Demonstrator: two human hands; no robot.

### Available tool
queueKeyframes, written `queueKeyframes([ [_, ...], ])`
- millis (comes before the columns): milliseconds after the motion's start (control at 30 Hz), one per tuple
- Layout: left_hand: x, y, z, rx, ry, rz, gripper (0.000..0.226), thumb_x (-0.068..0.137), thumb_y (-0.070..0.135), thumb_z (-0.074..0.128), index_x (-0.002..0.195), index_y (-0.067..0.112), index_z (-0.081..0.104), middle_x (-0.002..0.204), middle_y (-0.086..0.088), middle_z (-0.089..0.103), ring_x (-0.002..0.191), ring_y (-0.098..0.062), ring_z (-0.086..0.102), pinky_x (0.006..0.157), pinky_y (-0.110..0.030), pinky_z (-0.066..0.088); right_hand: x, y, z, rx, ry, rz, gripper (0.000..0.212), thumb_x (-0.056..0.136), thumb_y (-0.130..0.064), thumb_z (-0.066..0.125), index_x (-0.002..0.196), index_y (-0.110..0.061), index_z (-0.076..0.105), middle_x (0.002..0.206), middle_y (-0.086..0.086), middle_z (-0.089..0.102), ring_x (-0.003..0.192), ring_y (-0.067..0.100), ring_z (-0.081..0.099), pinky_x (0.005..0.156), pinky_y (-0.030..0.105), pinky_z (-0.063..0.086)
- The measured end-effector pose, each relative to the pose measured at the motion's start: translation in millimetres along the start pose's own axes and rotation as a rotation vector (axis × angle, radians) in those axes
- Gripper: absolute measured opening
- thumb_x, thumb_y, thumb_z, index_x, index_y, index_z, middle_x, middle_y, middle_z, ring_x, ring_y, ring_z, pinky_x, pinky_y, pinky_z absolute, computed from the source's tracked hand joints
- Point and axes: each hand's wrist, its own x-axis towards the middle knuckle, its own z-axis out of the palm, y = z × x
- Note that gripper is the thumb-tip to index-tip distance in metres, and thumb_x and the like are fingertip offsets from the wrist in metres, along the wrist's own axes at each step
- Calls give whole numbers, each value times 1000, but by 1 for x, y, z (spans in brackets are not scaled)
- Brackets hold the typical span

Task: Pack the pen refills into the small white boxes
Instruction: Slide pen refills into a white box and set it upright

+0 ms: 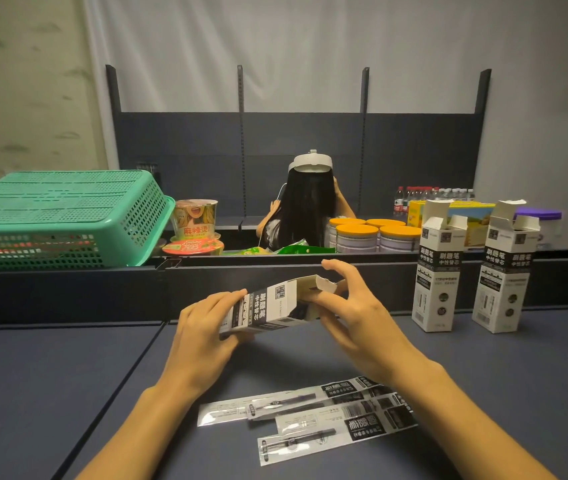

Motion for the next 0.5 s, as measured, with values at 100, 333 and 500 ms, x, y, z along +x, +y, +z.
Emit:
queueKeyframes([
  [100,-1,0,0,6,-16,9,68,70,24,84,131,24,54,124,4,60,113,-18,55,97,-38,40,-2,-1,2,6,-137,57,41,98,-15,49,135,-32,49,158,3,10,133,29,39,103,40,46],
  [333,0,2,0,22,-18,4,67,70,23,84,130,22,55,125,3,60,113,-20,55,97,-36,39,-2,-5,-1,146,-270,133,48,101,-16,38,141,-42,37,159,-7,-4,141,18,26,113,20,24],
  [500,2,0,-5,43,68,-47,66,68,20,86,128,18,57,120,1,62,107,-21,58,92,-47,46,1,-5,-7,201,-108,112,55,90,-6,47,135,-39,50,151,-6,21,105,0,43,87,3,36],
])
